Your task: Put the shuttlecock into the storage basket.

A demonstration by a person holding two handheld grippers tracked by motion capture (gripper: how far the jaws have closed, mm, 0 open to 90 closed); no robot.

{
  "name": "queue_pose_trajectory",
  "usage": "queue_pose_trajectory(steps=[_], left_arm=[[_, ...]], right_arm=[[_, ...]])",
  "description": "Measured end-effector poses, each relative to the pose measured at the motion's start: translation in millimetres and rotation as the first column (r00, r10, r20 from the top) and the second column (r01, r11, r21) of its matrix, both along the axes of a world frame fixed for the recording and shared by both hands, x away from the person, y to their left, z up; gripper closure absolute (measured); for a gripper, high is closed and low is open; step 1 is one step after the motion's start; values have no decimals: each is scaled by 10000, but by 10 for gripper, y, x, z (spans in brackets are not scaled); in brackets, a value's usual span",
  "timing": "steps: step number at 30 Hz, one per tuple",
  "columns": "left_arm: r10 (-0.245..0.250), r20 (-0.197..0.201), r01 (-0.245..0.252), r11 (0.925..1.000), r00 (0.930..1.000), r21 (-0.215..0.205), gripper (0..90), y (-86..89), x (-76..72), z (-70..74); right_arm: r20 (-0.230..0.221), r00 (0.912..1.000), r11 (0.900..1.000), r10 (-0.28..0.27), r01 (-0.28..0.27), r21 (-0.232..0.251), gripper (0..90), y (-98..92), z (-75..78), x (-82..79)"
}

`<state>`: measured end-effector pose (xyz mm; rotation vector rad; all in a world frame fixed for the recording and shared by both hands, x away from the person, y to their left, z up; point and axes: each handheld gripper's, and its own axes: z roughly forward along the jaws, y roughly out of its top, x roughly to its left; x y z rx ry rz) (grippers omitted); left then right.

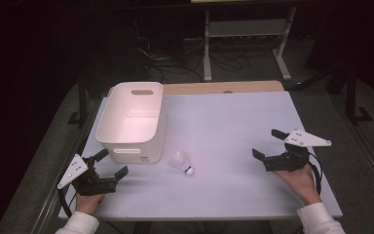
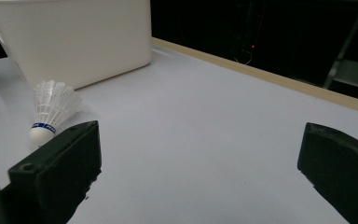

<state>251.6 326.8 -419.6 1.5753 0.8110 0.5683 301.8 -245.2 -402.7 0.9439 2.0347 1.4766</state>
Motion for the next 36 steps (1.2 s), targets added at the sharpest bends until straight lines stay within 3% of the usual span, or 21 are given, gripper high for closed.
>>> queue_pose_trajectory(steps=[9, 27, 36], left_arm=[[-28, 37, 28, 9999, 10000, -114, 0, 9, -8, 9], [-55, 72, 55, 10000, 10000, -59, 0, 28, -11, 21], [-128, 88, 128, 9999, 9999, -8, 0, 10, -6, 18]], right_arm=[[-411, 9990, 9992, 202, -216, -338, 0, 111, 18, 11], [-622, 9915, 9871, 1139, -1201, -1056, 0, 510, 117, 40], [-796, 9864, 9824, 1435, -1517, -1089, 0, 670, 116, 58]])
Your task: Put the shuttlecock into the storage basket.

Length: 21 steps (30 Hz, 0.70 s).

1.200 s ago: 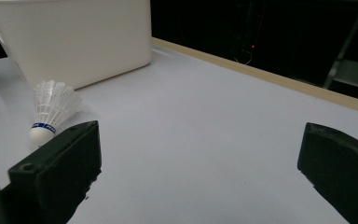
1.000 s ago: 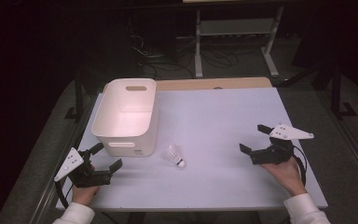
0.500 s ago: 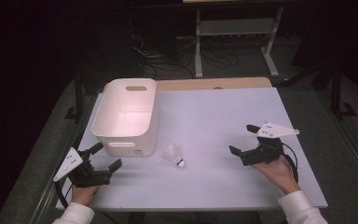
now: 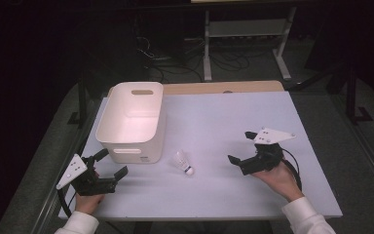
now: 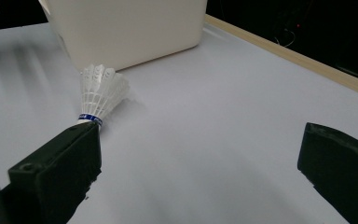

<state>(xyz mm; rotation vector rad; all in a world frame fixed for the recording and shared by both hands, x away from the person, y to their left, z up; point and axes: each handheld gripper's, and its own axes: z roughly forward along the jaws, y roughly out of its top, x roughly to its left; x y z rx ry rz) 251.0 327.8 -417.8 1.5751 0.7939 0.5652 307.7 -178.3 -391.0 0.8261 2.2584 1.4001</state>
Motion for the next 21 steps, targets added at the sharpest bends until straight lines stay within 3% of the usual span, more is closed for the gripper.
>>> queue_pose_trajectory(steps=[8, 21], left_arm=[[-36, -14, 36, 10000, 10000, 39, 0, -3, -2, -1], [-10, 17, 10, 10000, 10000, 43, 0, 0, -12, 5]], right_arm=[[-165, 9995, 9997, 262, -262, -10, 0, 110, 3, -13], [-407, 9960, 9959, 789, -806, -412, 0, 306, -13, -21]])
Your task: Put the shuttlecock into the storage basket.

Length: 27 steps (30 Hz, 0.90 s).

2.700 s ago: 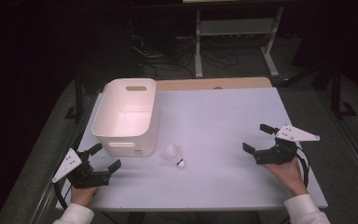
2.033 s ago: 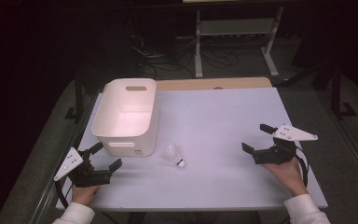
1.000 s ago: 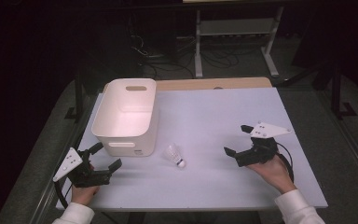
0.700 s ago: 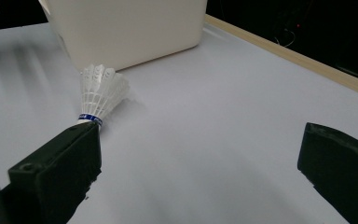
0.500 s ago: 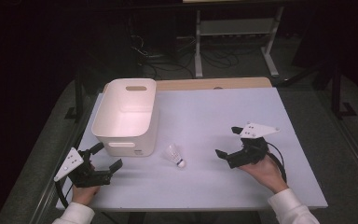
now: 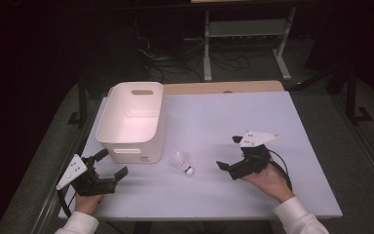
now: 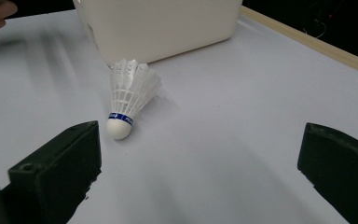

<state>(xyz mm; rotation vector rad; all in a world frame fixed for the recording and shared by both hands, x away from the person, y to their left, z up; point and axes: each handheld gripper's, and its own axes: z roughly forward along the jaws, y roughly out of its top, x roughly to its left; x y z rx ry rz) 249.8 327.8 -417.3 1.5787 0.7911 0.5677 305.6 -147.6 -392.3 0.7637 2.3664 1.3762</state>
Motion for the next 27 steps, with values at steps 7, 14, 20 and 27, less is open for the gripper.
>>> queue_pose_trajectory(steps=[7, 14, 20, 27], left_arm=[[5, 10, -5, 9999, 10000, -149, 0, -10, -5, 2], [6, 49, -4, 9994, 10000, -352, 0, -20, -8, 4], [-34, 57, 36, 9995, 10000, -325, 0, -19, -8, 5], [-35, 124, 37, 9998, 9999, -209, 0, -6, -10, 10]], right_arm=[[-226, 9996, 9995, 171, -177, -254, 0, 85, 19, 6], [-426, 9985, 9984, 333, -352, -432, 0, 164, 15, 35], [-685, 9967, 9969, 442, -485, -622, 0, 228, 14, 53], [-951, 9936, 9934, 606, -694, -917, 0, 340, 24, 89]])
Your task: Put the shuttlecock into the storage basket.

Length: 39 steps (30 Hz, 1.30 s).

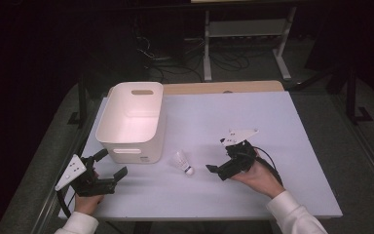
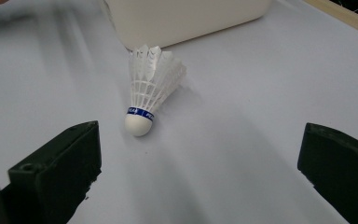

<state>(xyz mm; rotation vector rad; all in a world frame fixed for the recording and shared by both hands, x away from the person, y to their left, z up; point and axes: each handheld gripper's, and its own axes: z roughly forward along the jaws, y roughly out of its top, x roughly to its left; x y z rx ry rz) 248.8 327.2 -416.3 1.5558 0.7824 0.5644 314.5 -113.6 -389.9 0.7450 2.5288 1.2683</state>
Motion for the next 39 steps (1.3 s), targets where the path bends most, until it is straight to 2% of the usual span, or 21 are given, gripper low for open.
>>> queue_pose_trajectory(steps=[6, 12, 17, 25, 39], left_arm=[[-16, 16, 16, 10000, 10000, -56, 0, 1, -2, 2], [-10, 7, 10, 10000, 10000, -49, 0, -1, 0, 3], [-5, 9, 5, 10000, 10000, -60, 0, -2, -1, 3], [4, 11, -4, 9999, 10000, -122, 0, -4, -2, 4], [7, 34, -6, 9999, 10000, -121, 0, 0, -6, 7]], right_arm=[[-136, 9999, 9998, 82, -84, -163, 0, 75, -9, 23], [-457, 9989, 9987, 124, -146, -487, 0, 171, -21, 31], [-648, 9976, 9984, 228, -261, -498, 0, 240, -25, 43], [-1020, 9940, 9952, 406, -493, -849, 0, 381, -30, 66], [-1715, 9852, 9925, 32, -241, -1202, 0, 529, -83, 114]])
